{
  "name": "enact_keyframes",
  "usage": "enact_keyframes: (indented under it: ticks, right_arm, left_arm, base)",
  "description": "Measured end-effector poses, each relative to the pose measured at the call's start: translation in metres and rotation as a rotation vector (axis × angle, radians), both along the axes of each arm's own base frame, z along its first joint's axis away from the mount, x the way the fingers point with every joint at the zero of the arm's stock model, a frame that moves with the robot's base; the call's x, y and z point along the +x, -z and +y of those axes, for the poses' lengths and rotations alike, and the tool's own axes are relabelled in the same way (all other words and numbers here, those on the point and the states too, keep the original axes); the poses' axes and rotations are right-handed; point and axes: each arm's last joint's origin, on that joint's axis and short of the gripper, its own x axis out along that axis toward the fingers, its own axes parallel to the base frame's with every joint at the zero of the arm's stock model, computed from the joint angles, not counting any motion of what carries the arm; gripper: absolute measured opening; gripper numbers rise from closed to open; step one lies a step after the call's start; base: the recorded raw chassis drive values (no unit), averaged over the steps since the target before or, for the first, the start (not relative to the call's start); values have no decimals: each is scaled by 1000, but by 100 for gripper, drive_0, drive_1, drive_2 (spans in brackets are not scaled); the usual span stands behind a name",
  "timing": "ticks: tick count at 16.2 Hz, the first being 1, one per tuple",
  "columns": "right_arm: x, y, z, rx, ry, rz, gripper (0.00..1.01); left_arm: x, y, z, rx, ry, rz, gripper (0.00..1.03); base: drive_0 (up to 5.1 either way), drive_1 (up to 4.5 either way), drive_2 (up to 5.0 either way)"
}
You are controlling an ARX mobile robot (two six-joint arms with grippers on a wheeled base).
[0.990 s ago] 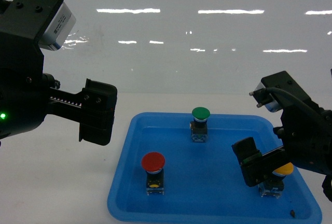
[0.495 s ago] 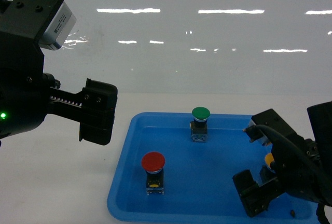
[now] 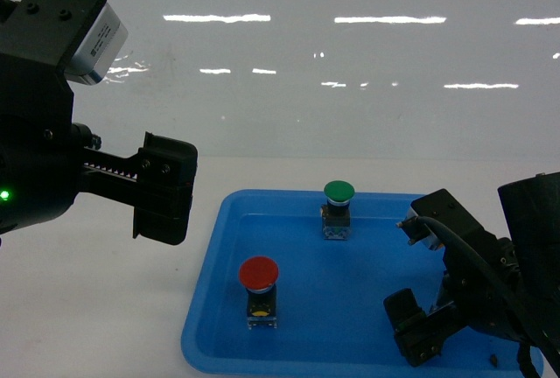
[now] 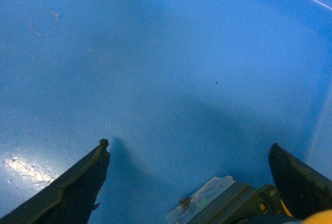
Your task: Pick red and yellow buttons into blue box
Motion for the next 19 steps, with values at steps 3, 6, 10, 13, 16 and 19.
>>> enact_keyframes:
  ticks: [3, 6, 10, 13, 16, 19]
  right_arm:
    - [1, -1, 4, -7, -3, -5, 57]
    - [1, -2, 4, -10, 5, -18, 36]
    - [-3, -31, -7, 77, 89, -131, 36]
    - [-16, -79, -27, 177, 202, -304, 35]
    - [-81, -132, -66, 239, 416, -524, 35]
    - [-134, -134, -72, 239, 463, -545, 35]
  left_arm:
    - [0, 0, 0, 0, 0, 0, 98]
    - [0, 0, 0, 0, 0, 0, 98]
    - [0, 0, 0, 0, 0, 0, 98]
    - [0, 0, 0, 0, 0, 0, 98]
    - [0, 0, 0, 0, 0, 0, 98]
    - [0, 0, 0, 0, 0, 0, 98]
  base:
    - [0, 0, 0]
    - [0, 0, 0]
    - [0, 0, 0]
    - [0, 0, 0]
    - [0, 0, 0]
    - [0, 0, 0]
